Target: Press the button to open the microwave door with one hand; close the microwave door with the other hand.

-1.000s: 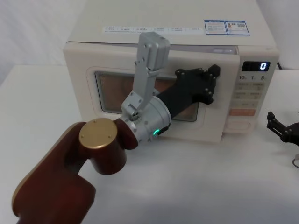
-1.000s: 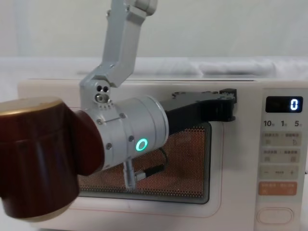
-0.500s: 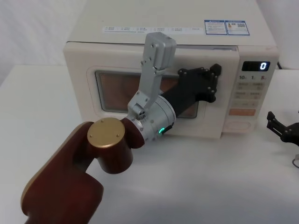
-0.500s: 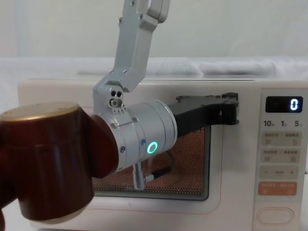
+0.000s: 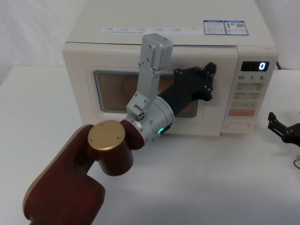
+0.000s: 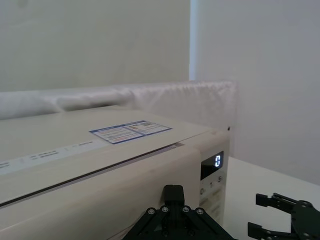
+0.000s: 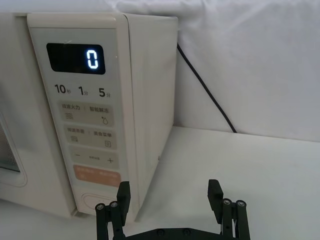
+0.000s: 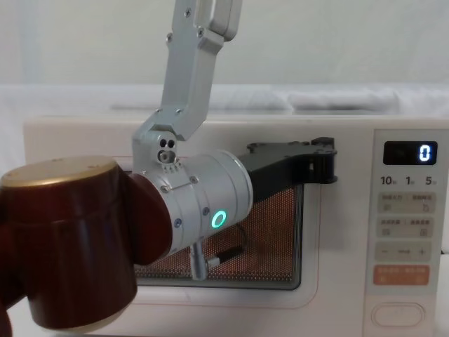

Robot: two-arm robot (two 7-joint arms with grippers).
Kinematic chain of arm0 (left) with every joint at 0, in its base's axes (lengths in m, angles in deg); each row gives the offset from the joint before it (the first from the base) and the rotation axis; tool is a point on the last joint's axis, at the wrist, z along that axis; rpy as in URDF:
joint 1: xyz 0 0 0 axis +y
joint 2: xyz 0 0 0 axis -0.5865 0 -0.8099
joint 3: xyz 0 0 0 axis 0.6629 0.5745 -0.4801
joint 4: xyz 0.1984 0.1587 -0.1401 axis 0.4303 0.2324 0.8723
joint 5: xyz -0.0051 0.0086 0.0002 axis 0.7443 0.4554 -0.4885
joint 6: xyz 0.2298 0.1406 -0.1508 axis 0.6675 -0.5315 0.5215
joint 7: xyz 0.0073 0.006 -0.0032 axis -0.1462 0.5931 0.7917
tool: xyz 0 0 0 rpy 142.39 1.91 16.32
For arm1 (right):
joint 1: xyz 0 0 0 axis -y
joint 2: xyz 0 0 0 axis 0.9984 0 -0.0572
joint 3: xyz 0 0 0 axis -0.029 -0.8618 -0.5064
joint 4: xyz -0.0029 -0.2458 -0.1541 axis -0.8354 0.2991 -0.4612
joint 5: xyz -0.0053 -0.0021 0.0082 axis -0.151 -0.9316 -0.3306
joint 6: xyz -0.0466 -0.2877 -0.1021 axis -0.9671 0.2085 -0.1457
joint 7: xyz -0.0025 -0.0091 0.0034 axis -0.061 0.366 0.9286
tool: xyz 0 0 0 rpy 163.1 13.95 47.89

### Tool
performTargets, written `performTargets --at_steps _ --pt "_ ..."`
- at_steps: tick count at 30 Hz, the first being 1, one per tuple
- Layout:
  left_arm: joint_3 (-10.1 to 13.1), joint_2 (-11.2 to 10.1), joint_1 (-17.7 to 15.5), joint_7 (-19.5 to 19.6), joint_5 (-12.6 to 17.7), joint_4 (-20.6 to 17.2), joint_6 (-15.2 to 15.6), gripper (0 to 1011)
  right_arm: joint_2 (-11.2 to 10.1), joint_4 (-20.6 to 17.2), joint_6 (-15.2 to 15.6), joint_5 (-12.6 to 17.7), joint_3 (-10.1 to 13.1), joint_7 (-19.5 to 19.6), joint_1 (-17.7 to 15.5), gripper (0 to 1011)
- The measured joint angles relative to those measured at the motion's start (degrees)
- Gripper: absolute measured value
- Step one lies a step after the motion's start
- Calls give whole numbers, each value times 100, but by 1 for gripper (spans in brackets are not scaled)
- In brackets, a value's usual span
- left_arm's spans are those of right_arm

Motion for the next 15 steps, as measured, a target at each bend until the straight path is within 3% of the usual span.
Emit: performTargets --at_steps 15 --pt "-100 135 4 -42 43 88 29 0 0 0 0 0 0 0 0 1002"
